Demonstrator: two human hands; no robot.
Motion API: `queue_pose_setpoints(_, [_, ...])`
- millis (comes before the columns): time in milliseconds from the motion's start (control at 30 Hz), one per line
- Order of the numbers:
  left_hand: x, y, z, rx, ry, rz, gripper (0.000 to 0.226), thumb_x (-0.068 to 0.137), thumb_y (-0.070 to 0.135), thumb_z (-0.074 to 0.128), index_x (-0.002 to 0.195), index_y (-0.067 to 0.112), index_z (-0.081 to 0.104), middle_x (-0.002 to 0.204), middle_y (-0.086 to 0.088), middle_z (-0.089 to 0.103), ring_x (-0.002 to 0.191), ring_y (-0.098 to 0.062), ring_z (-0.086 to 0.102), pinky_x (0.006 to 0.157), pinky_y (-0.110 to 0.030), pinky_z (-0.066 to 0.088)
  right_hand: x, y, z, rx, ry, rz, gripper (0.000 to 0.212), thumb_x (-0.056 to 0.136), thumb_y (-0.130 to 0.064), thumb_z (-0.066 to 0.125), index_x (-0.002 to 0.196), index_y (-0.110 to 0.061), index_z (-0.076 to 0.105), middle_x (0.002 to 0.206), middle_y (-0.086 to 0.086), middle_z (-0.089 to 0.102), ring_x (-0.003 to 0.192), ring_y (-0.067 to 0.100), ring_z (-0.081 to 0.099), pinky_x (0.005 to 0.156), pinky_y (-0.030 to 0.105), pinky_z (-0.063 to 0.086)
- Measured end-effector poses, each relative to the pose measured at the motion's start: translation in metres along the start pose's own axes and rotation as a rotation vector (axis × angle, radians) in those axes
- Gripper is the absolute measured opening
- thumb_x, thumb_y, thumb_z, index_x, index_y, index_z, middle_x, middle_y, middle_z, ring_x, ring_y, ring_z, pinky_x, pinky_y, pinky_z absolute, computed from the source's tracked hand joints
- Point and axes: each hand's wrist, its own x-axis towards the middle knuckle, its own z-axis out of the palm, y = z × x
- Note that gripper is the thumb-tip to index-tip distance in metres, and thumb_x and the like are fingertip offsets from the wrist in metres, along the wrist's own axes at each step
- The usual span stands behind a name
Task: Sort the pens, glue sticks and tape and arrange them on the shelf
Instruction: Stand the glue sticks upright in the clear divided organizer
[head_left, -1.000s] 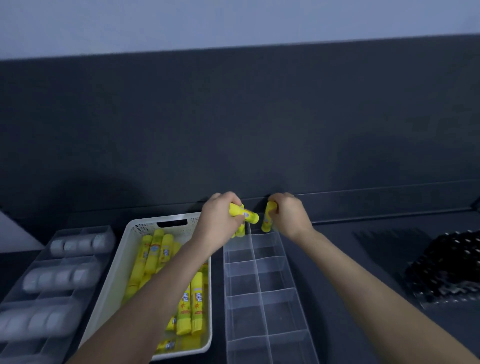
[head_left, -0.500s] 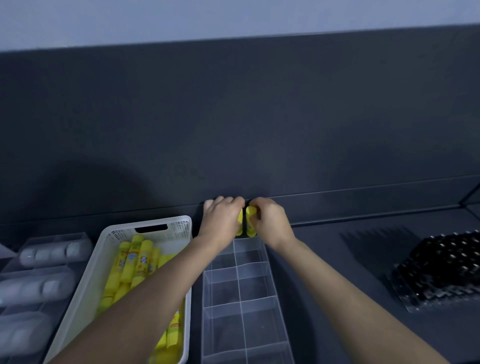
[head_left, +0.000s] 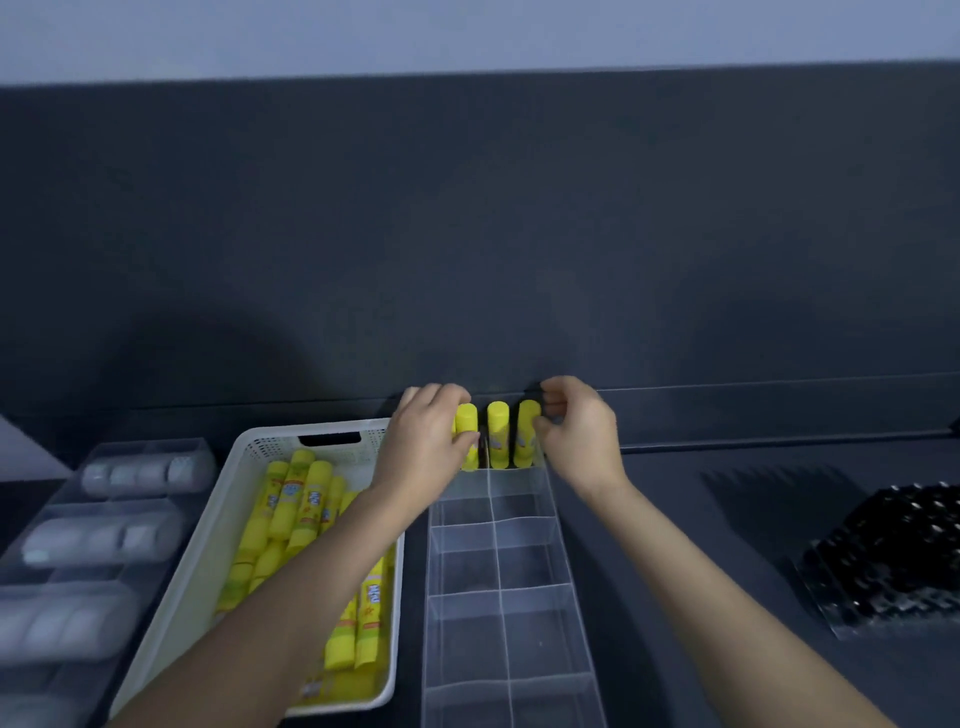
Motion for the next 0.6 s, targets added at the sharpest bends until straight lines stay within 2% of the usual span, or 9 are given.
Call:
queue_pose_setpoints(133, [-0.026, -0.025, -0.023, -0.157, 0.001, -0.157, 0.017, 0.079, 0.011, 0.071, 0.094, 0.01, 0.064, 0.092, -0.001, 0.063, 0.088, -0.018, 0.061, 0.079, -0.033, 0.049, -0.017, -0.032, 0.007, 0.033, -0.085, -0.035, 0.027, 0.082, 0.0, 0.058, 0.106, -0.009, 0.064, 0.101, 0.004, 0.063, 0.085, 0.015, 0.059, 0.076, 0.019, 0.043])
queue_pose_setpoints(233, [-0.045, -0.046, -0.04, -0.165, 0.012, -0.306, 0.007, 0.083, 0.011, 0.065, 0.089, 0.014, 0.065, 0.089, 0.001, 0.067, 0.081, -0.013, 0.061, 0.081, -0.032, 0.05, -0.033, -0.058, 0.028, 0.021, -0.189, -0.071, 0.022, 0.081, -0.002, 0.06, 0.102, -0.009, 0.064, 0.095, 0.002, 0.064, 0.079, 0.014, 0.058, 0.076, 0.022, 0.045])
queue_pose_setpoints(300, [-0.056, -0.066, -0.052, -0.096, 0.021, -0.387, 0.012, 0.084, 0.012, 0.063, 0.095, 0.012, 0.064, 0.097, -0.002, 0.066, 0.09, -0.019, 0.062, 0.082, -0.032, 0.047, -0.044, -0.071, 0.045, 0.014, -0.248, -0.112, 0.021, 0.081, -0.001, 0.06, 0.102, -0.006, 0.065, 0.096, 0.005, 0.066, 0.079, 0.016, 0.059, 0.075, 0.023, 0.044])
queue_pose_setpoints(400, [-0.065, -0.094, -0.065, 0.078, -0.039, -0.513, 0.031, 0.083, 0.015, 0.062, 0.112, 0.005, 0.059, 0.111, -0.014, 0.063, 0.105, -0.032, 0.058, 0.084, -0.035, 0.044, -0.056, -0.086, 0.07, -0.006, -0.32, -0.164, 0.021, 0.081, -0.001, 0.06, 0.101, -0.005, 0.065, 0.097, 0.008, 0.067, 0.084, 0.021, 0.061, 0.072, 0.023, 0.042])
queue_pose_setpoints(533, [-0.073, -0.109, -0.066, 0.232, -0.304, -0.662, 0.043, 0.088, 0.033, 0.058, 0.117, 0.003, 0.047, 0.114, -0.019, 0.058, 0.106, -0.035, 0.057, 0.081, -0.036, 0.045, -0.067, -0.093, 0.098, -0.031, -0.391, -0.196, 0.02, 0.082, 0.0, 0.057, 0.101, -0.004, 0.065, 0.099, 0.009, 0.066, 0.087, 0.021, 0.06, 0.074, 0.023, 0.043])
queue_pose_setpoints(600, [-0.074, -0.112, -0.061, 0.227, -0.351, -0.692, 0.047, 0.086, 0.04, 0.059, 0.116, 0.006, 0.045, 0.113, -0.015, 0.06, 0.103, -0.033, 0.058, 0.078, -0.035, 0.046, -0.07, -0.093, 0.106, -0.034, -0.398, -0.188, 0.022, 0.084, 0.002, 0.054, 0.101, -0.005, 0.066, 0.1, 0.008, 0.067, 0.091, 0.021, 0.061, 0.076, 0.022, 0.045])
